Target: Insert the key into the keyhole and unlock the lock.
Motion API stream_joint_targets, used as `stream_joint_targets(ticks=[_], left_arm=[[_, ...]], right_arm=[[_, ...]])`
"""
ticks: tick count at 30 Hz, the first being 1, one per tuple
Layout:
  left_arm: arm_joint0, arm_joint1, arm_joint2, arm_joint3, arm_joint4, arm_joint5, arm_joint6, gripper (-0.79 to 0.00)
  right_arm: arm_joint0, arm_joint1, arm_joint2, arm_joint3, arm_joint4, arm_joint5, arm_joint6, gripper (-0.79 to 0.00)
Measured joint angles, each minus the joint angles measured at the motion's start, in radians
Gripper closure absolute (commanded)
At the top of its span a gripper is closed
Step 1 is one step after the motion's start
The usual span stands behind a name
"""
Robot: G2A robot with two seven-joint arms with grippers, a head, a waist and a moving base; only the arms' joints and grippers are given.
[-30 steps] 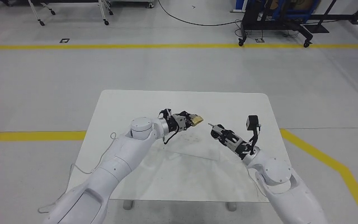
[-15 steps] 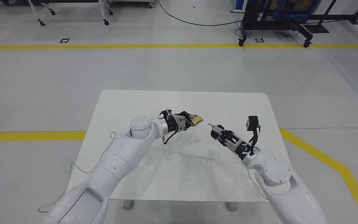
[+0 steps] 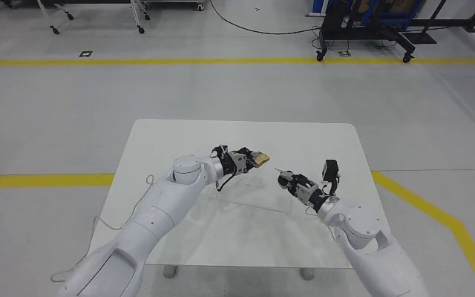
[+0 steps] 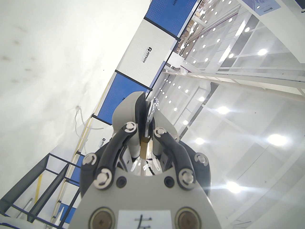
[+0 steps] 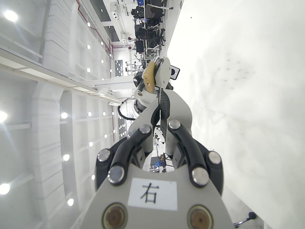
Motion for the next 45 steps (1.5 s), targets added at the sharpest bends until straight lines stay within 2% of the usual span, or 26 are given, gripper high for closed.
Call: stream_joint_targets(ticks=[5, 11, 22, 45], left_arm=[[0.037, 0.007, -0.015, -0.068, 0.085, -0.053, 0.118, 0.0], [0.064, 0.014, -0.027, -0.122, 0.147, -0.016, 0.15, 0.0], [0.084, 0.016, -0.049, -0.156, 0.19, 0.016, 0.124, 0.0], [0.092, 0.004, -0.066, -0.162, 0.258, 0.04, 0.09, 0.0]], right_arm=[[-0.016, -0.008, -0.016, -0.008, 0.025, -0.006, -0.049, 0.0], [-0.014, -0.018, -0.048, -0.012, 0.039, -0.003, -0.079, 0.0], [0.009, -0.032, -0.076, -0.008, 0.04, -0.009, -0.116, 0.0], [0.027, -0.048, -0.083, 0.017, 0.035, 0.009, -0.143, 0.0]])
